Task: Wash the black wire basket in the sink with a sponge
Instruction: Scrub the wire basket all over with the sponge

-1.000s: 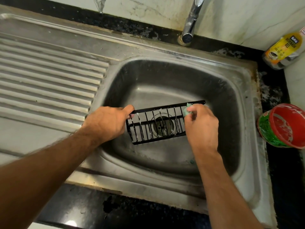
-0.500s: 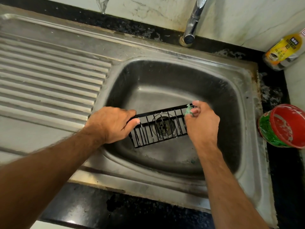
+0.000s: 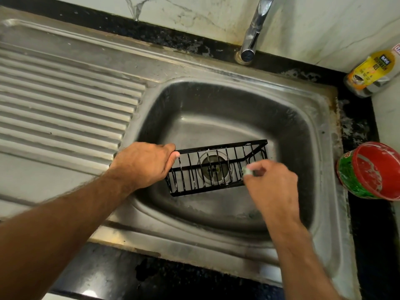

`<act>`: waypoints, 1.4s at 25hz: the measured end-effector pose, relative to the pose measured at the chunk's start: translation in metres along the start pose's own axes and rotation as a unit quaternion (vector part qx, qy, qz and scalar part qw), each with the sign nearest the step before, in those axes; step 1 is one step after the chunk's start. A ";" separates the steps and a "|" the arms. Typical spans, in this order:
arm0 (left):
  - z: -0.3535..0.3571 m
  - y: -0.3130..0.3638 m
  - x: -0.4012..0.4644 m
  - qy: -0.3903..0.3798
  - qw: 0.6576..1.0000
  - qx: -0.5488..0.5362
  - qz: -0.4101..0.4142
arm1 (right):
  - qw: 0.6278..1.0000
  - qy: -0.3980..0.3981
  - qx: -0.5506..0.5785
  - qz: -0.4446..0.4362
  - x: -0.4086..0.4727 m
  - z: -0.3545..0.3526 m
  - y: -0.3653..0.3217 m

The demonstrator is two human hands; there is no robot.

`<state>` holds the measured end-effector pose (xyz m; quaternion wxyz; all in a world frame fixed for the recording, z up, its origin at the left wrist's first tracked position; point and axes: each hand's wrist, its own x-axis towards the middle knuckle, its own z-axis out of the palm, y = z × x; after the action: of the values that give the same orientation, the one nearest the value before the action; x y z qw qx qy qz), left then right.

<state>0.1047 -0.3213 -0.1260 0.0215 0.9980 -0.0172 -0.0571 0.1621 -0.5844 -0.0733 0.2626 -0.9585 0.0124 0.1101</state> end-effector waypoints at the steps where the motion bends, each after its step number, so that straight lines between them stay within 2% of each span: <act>1: 0.000 0.000 0.000 0.001 1.000 0.001 0.002 | 0.999 0.023 0.024 -0.004 0.007 -0.002 0.000; 3: -0.001 -0.002 0.000 -0.004 1.000 -0.004 0.001 | 0.997 0.047 0.052 -0.025 0.025 -0.002 -0.002; 6: -0.002 -0.001 0.000 -0.005 1.000 -0.006 0.007 | 0.999 0.040 0.013 -0.035 0.038 0.006 0.000; 12: -0.001 -0.001 0.000 -0.010 1.000 0.009 0.004 | 0.997 -0.032 -0.041 0.051 0.010 -0.005 0.019; 14: -0.001 0.000 0.000 -0.016 1.000 0.004 0.002 | 0.999 0.005 -0.024 0.037 0.020 -0.007 0.015; 16: -0.002 -0.001 0.000 -0.005 1.000 0.000 0.003 | 0.999 0.042 0.005 -0.013 0.033 -0.002 0.004; 18: -0.001 -0.002 -0.001 0.005 1.000 -0.002 0.004 | 0.999 0.013 0.010 -0.038 0.039 0.007 -0.001; 21: -0.001 0.000 0.000 -0.003 1.000 0.000 -0.003 | 1.000 -0.004 0.003 0.010 0.034 0.000 0.011; 23: -0.001 -0.001 0.000 -0.003 1.000 0.008 -0.007 | 0.998 0.034 0.022 0.039 0.035 -0.010 0.020; 25: -0.001 -0.001 0.000 -0.005 1.000 0.002 -0.006 | 0.996 0.062 0.058 0.026 0.043 -0.011 0.022; 28: -0.002 -0.002 0.001 -0.010 1.000 -0.011 -0.007 | 0.994 0.029 0.105 0.001 0.051 -0.004 0.020; 31: 0.000 -0.001 -0.001 0.002 1.000 -0.010 -0.003 | 0.999 0.006 0.046 0.003 0.042 -0.009 0.031; 33: 0.001 -0.001 -0.001 0.004 1.000 -0.003 -0.004 | 0.999 -0.023 -0.003 0.041 0.038 -0.012 0.043; 35: 0.000 0.000 0.000 -0.004 1.000 -0.004 -0.004 | 0.994 -0.057 0.000 0.091 0.037 -0.014 0.043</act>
<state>0.1045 -0.3210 -0.1256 0.0251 0.9977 -0.0128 -0.0614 0.1980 -0.6276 -0.0911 0.2520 -0.9456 0.0845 0.1877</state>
